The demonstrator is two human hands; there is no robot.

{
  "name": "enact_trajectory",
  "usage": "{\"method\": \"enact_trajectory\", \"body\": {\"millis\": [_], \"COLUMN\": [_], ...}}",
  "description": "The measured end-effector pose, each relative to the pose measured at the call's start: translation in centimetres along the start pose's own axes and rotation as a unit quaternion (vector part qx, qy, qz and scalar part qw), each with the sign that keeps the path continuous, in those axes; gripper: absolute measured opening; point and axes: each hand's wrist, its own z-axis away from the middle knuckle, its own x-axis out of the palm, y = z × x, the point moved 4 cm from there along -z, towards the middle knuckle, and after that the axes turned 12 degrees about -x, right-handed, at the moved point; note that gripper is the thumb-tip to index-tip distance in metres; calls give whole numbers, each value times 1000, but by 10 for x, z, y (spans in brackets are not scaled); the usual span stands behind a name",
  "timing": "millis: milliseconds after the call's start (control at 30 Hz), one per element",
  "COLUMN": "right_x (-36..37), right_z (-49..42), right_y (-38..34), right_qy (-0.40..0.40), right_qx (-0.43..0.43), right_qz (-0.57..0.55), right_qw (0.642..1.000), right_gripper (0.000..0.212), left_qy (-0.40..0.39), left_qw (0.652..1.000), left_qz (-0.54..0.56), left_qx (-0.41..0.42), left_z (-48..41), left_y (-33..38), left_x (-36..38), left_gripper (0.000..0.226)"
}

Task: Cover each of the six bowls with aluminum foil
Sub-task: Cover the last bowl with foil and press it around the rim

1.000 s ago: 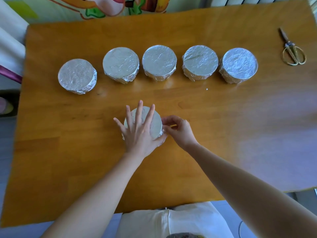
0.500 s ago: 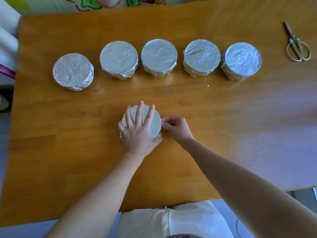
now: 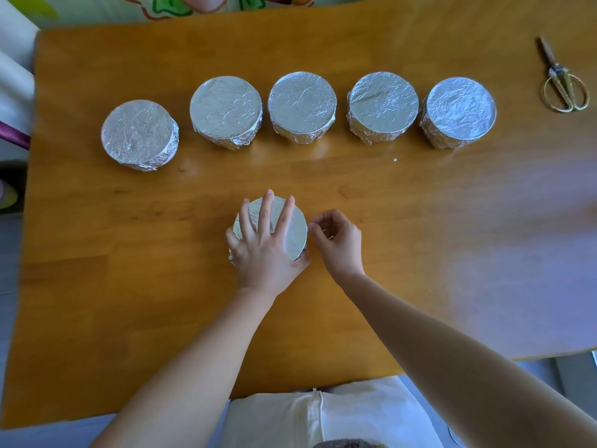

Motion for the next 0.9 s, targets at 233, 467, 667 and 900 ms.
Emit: {"method": "enact_trajectory", "body": {"millis": [233, 467, 667, 900], "right_x": [6, -1, 1, 8], "right_z": [6, 13, 2, -27], "right_y": [10, 10, -3, -10], "right_qy": [-39, -41, -106, -182], "right_qx": [57, 47, 36, 46], "right_qz": [-70, -75, -84, -62], "right_qw": [995, 995, 990, 980], "right_gripper": [13, 21, 17, 19], "left_qy": [6, -9, -39, -48], "left_qw": [1000, 1000, 997, 988], "left_qz": [6, 12, 39, 110], "left_qx": [-5, -21, -55, -95], "left_z": [-1, -2, -1, 13], "left_y": [1, 1, 4, 0], "left_x": [2, 4, 0, -12], "left_gripper": [98, 99, 116, 125]}}
